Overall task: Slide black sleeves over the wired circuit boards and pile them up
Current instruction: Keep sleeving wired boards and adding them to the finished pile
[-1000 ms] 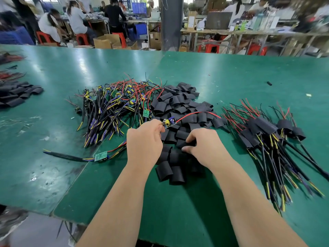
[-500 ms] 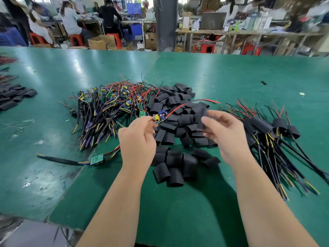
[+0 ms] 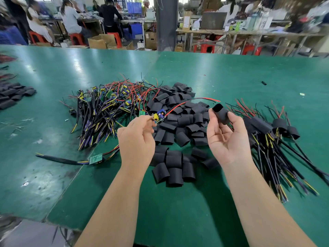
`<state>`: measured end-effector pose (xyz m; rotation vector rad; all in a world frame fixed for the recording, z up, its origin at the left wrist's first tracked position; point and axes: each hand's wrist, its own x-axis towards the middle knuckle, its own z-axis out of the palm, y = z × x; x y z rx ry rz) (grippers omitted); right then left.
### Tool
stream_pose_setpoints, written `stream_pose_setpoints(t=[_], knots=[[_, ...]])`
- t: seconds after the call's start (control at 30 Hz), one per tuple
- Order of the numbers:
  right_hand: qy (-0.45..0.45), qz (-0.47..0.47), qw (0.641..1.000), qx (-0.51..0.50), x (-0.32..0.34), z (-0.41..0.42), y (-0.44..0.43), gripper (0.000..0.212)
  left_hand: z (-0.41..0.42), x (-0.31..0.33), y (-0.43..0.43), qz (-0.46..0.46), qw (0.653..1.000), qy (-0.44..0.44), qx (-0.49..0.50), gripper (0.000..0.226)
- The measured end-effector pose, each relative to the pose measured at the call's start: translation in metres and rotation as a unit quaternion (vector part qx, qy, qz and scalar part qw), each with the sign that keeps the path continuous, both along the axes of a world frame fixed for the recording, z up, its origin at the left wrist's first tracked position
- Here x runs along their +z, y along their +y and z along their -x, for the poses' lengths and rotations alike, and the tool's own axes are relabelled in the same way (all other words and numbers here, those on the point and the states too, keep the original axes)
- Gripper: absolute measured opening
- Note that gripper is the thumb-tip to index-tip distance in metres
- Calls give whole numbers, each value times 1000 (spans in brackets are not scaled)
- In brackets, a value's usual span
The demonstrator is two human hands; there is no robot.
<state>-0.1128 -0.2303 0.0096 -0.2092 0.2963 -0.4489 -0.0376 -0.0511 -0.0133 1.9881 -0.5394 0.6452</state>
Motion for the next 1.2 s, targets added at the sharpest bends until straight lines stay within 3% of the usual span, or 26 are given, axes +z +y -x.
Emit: stream_pose_setpoints(t=[0.2, 0.37, 0.5, 0.57, 0.67, 0.83, 0.9, 1.1, 1.2], knots=[[-45, 33, 998, 12, 6, 2, 4, 43, -2, -4, -1, -38, 999, -1, 14, 30], [-19, 135, 991, 12, 5, -3, 6, 17, -1, -4, -4, -82, 996, -16, -13, 26], [-5, 235, 971, 37, -1, -8, 15, 17, 2, -4, -5, -98, 994, -13, -35, 24], [8, 265, 962, 60, -3, -10, 24, 28, 4, -3, -6, -97, 995, -13, -37, 22], [41, 265, 962, 50, -7, -14, 35, 60, 6, -2, -6, -97, 994, -21, -41, 21], [48, 264, 963, 33, -9, -13, 35, 71, 7, -2, -7, -93, 994, -24, -49, 21], [31, 285, 957, 54, -8, -11, 33, 67, 8, -1, -8, -93, 994, -26, -52, 21], [10, 390, 914, 107, -4, -6, 32, 29, 6, -2, -6, -92, 994, -37, -40, 21], [15, 429, 898, 101, -5, -4, 29, 26, 6, -2, -5, -90, 995, -25, -29, 21]])
